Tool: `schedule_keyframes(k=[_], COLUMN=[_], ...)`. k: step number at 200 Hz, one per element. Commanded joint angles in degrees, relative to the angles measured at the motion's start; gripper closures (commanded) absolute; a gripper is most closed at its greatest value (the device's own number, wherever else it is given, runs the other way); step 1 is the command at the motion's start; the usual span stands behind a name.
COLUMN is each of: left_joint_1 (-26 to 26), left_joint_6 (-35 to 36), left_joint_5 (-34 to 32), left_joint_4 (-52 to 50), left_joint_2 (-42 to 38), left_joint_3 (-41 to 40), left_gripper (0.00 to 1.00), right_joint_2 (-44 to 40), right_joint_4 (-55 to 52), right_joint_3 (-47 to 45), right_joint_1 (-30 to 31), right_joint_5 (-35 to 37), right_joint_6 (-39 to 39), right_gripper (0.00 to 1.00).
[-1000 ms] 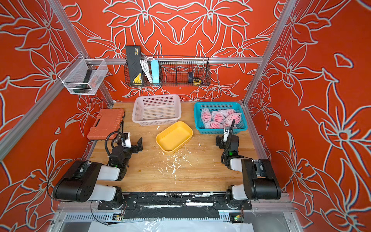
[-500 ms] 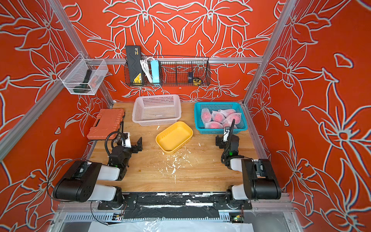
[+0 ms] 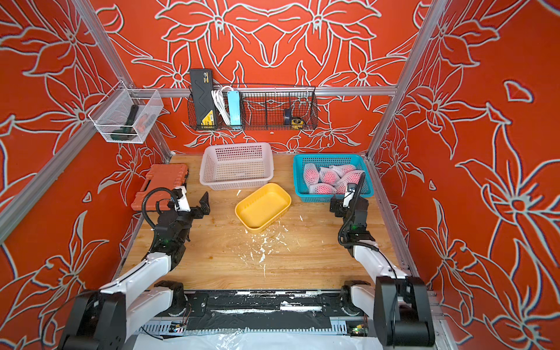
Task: Remove foam nets from apples
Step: Adjust the storage box at the center of the board.
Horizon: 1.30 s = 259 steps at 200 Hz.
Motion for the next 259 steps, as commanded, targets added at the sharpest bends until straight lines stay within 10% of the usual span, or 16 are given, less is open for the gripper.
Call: schedule_keyframes(k=[1, 49, 103, 259], left_joint_1=[-0.7, -3.3, -8.1, -19.4], left_joint_6=[-9.9, -28.4, -41.3, -27.5], left_joint_5=[-1.2, 7.1, 14.7, 14.1], left_joint_4=[-21.5, -48.9, -49.8, -54.9], left_joint_2=[-5.6, -7.6, 3.1, 41.8], left_joint_3=[4.8, 16.9, 17.5, 39.8], left_gripper=[0.01, 0.07, 0.11, 0.33], right_joint_2=[-4.6, -4.1, 4.7, 36.2], right_joint_4=[-13.2, -44.5, -56.5, -67.6], right_joint_3=[4.0, 24.8, 38.5, 67.0], right_joint_1=[0.0, 1.2, 3.6, 4.7], right_joint_5=[-4.8, -8.0, -11.6, -8.9], right_joint_6=[3.8, 5.0, 5.0, 2.1], right_gripper=[0.03, 0.03, 0.04, 0.04])
